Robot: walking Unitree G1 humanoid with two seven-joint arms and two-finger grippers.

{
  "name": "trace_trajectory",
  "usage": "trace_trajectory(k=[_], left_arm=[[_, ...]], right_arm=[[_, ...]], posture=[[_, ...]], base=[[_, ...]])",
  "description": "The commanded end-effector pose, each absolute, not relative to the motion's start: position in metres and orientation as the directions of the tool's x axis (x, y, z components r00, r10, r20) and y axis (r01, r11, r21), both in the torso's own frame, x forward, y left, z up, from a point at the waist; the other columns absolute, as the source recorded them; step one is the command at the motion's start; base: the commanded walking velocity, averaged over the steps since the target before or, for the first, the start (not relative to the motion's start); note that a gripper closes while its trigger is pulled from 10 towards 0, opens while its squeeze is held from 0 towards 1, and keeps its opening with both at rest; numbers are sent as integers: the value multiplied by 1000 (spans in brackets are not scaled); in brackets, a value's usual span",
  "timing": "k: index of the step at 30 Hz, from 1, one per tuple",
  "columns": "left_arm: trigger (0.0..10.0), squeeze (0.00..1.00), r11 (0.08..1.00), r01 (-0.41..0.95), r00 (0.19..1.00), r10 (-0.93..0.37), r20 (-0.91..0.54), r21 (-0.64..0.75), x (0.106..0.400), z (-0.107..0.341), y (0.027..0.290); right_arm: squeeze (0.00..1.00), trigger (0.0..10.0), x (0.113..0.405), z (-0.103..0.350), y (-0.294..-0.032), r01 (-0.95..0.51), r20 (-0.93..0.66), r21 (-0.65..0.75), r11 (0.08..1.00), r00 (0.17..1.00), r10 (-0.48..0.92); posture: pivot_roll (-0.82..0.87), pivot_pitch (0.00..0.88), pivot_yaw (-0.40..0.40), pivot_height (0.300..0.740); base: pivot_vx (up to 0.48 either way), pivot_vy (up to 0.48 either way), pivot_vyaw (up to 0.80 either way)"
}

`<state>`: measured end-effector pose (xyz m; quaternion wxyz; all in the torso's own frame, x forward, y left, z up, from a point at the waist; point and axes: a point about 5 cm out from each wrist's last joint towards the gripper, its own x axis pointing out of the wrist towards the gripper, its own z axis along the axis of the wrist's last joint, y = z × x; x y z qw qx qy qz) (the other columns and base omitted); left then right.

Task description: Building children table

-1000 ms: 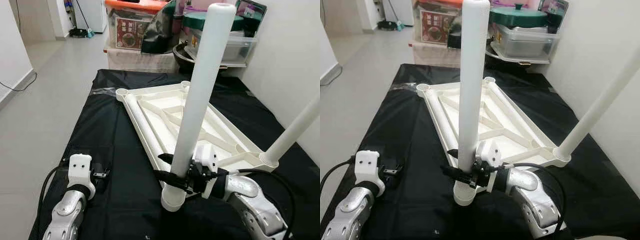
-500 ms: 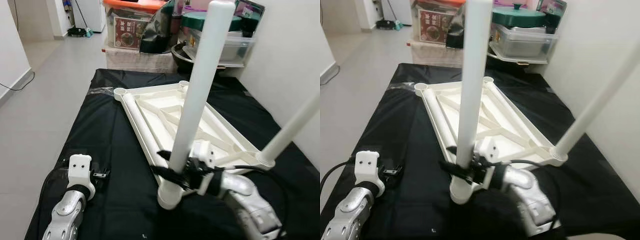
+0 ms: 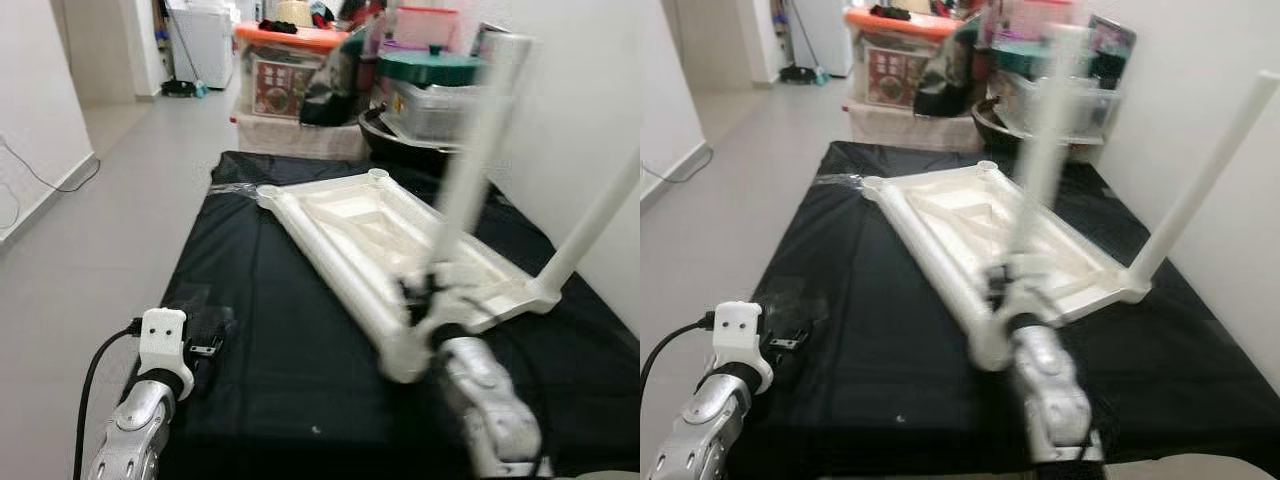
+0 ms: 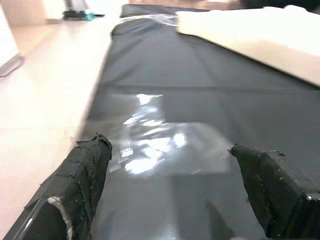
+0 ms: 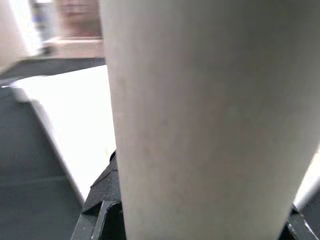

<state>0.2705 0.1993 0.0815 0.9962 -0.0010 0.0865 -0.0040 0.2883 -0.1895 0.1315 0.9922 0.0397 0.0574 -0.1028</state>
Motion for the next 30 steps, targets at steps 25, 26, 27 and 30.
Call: trace_trajectory(k=[25,26,27,30], left_arm=[[10000,0,1000,29,984,-28,-178,-1,280,80,199],[10000,0,1000,29,984,-28,-178,-1,280,80,199],[10000,0,1000,30,984,-30,-178,-1,280,80,198],[10000,0,1000,32,984,-31,-178,0,281,80,198]], right_arm=[[0,0,284,127,-148,-35,-90,249,968,994,59],[0,0,284,127,-148,-35,-90,249,968,994,59],[0,0,283,127,-145,-106,-85,228,968,988,128],[0,0,283,123,-145,-164,-99,196,967,978,186]], posture=[[113,0,-63,740],[113,0,-63,740],[114,0,-67,740],[118,0,-73,740]], base=[[0,0,0],[0,0,0],[0,0,0],[0,0,0]])
